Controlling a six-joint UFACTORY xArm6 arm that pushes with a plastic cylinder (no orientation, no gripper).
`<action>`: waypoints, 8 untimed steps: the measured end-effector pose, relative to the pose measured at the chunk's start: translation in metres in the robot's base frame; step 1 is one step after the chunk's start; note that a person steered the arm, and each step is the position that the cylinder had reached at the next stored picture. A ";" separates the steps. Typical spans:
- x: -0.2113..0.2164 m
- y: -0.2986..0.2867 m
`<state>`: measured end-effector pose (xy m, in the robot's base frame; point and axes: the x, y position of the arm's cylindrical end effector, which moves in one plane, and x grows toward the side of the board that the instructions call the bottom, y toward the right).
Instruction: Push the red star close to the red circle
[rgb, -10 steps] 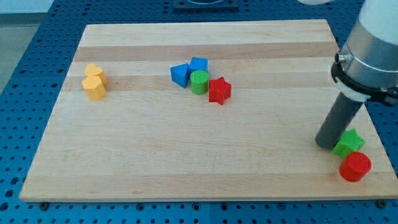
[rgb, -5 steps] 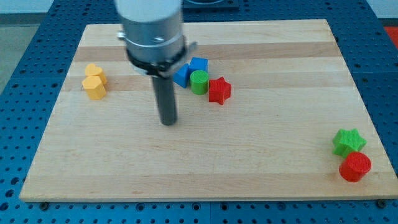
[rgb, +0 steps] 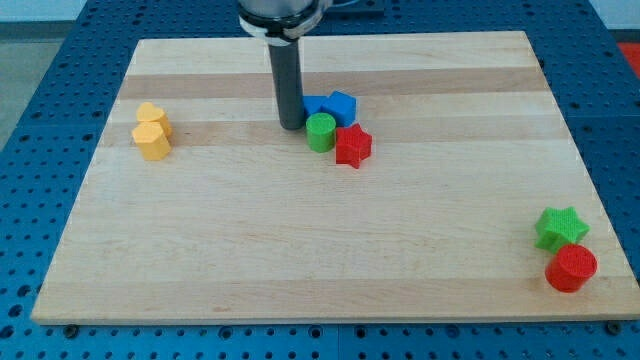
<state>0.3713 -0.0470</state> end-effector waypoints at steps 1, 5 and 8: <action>0.001 0.021; 0.057 0.096; 0.112 0.132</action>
<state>0.4835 0.0851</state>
